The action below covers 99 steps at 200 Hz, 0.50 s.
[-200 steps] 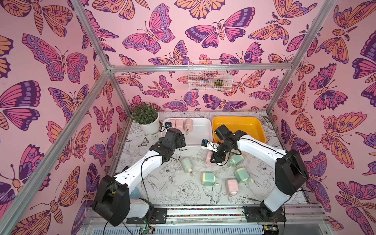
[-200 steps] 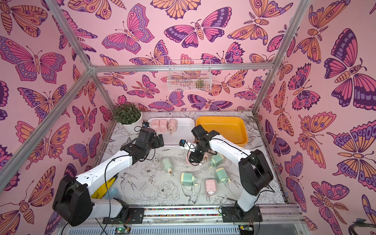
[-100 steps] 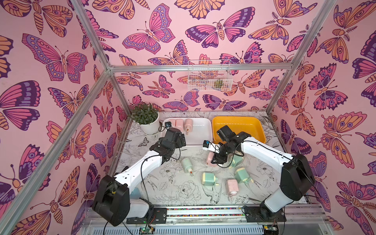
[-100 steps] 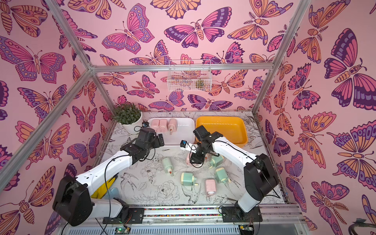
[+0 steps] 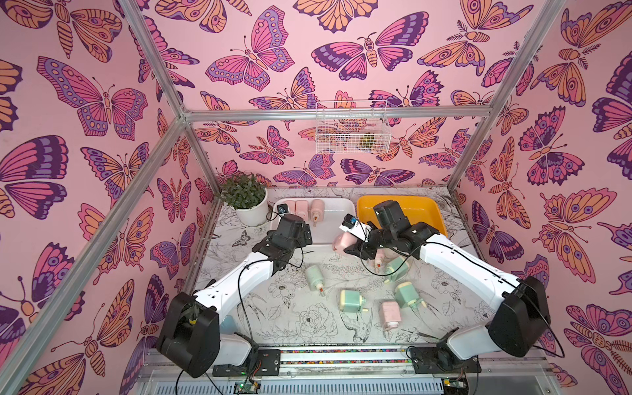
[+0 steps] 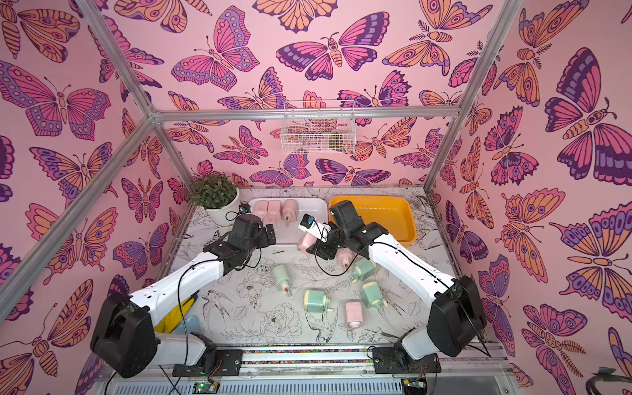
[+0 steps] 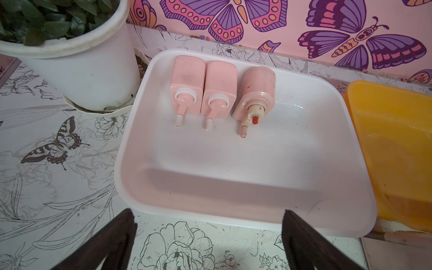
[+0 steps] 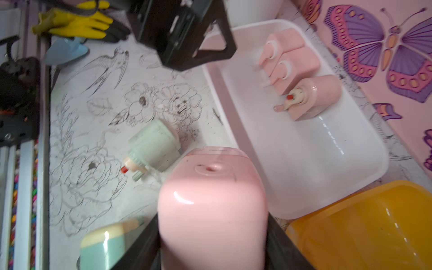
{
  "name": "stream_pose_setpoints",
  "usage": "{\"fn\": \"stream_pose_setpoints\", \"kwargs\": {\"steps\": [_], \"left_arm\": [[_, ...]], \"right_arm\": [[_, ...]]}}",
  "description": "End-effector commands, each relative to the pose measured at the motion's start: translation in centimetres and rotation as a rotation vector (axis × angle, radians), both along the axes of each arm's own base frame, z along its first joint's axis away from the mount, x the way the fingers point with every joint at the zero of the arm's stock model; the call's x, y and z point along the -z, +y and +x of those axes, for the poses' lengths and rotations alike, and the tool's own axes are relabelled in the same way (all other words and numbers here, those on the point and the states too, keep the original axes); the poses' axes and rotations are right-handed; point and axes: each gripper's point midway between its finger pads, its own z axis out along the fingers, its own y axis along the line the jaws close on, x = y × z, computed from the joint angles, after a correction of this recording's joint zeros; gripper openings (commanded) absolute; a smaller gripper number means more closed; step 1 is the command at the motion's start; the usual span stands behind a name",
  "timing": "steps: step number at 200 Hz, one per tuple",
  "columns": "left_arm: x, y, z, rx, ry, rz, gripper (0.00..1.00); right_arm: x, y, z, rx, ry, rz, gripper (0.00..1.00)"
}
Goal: Place the pencil sharpeners by color into the storage box
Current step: Place the pencil sharpener in the storage box.
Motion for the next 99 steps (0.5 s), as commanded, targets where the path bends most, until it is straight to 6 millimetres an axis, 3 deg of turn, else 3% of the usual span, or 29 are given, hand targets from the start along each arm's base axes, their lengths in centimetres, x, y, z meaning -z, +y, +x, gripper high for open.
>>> {"fn": "stream_pose_setpoints", "kwargs": {"steps": [1,34,37,51,99], "left_arm": [[-0.7,0.4,1.3,-0.018,-0.035,0.013,1.00],[-0.9,1.1,2.5,-0.028,-0.037,0.056,1.00],[-0.9,1.2,2.6,-0.030,-0.039,0.059,1.00],[-0.8,1.6,3.2,-0.024,-0.032,0.075,1.00],[0.5,4.2,4.4,-0.069,0.018,0.100,1.00]], "right_arm": [[-4.4,1.4,4.2,0.192,-0.080,0.192,0.00],[-5.3,0.9,7.9,0.411,-0.056,0.241,0.00],[-4.0,1.0,8.4,0.430,-0.035,0.216,0.00],[-3.1,0.8,9.7,0.502,-0.004,0.188,0.00],[-2.1,0.6,12.9,0.714,0.053,0.201,0.00]]}}
